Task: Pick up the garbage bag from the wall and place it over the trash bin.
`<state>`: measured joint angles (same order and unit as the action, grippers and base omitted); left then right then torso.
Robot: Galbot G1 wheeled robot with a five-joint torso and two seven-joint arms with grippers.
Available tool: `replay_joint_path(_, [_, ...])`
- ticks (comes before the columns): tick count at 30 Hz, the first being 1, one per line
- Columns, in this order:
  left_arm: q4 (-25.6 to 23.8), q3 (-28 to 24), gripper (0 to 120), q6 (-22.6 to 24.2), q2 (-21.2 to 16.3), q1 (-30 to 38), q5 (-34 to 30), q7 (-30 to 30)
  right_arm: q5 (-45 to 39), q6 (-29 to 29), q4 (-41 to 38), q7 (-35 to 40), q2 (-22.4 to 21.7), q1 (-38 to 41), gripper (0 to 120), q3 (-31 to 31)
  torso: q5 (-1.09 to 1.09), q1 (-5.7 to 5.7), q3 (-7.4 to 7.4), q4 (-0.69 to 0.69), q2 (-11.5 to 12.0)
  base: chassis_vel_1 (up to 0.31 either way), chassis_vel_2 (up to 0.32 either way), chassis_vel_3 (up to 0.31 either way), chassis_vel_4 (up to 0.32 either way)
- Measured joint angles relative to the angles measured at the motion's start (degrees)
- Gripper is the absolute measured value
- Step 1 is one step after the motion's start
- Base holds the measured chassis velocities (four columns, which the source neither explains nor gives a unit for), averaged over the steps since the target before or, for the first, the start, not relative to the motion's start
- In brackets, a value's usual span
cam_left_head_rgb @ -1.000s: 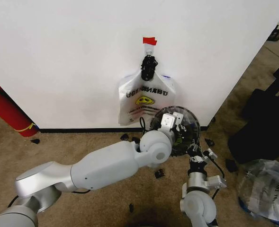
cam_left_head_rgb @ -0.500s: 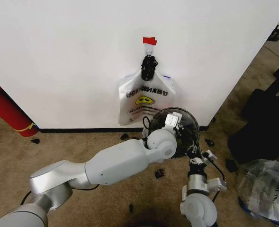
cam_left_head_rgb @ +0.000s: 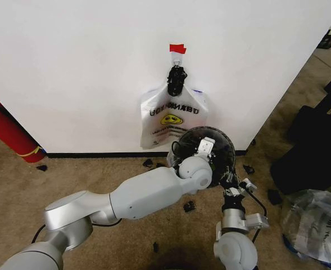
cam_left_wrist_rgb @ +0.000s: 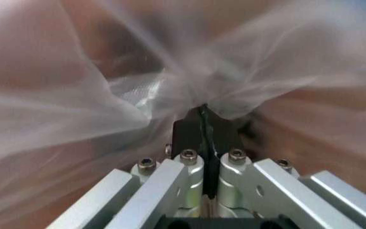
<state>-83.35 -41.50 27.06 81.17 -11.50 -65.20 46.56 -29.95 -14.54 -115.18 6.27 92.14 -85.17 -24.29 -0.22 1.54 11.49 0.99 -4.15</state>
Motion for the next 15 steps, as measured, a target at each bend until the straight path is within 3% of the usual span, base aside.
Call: replay_joint_path(15, [3.8,-0.2,0,0.4,0.8,0.0,1.1,-0.4,0.0,-0.3,-0.2,-1.6,0.0,-1.1,2,0.5,0.00,0.00,0.00,0.00,0.0,0.000,0.000,0.000,0.000])
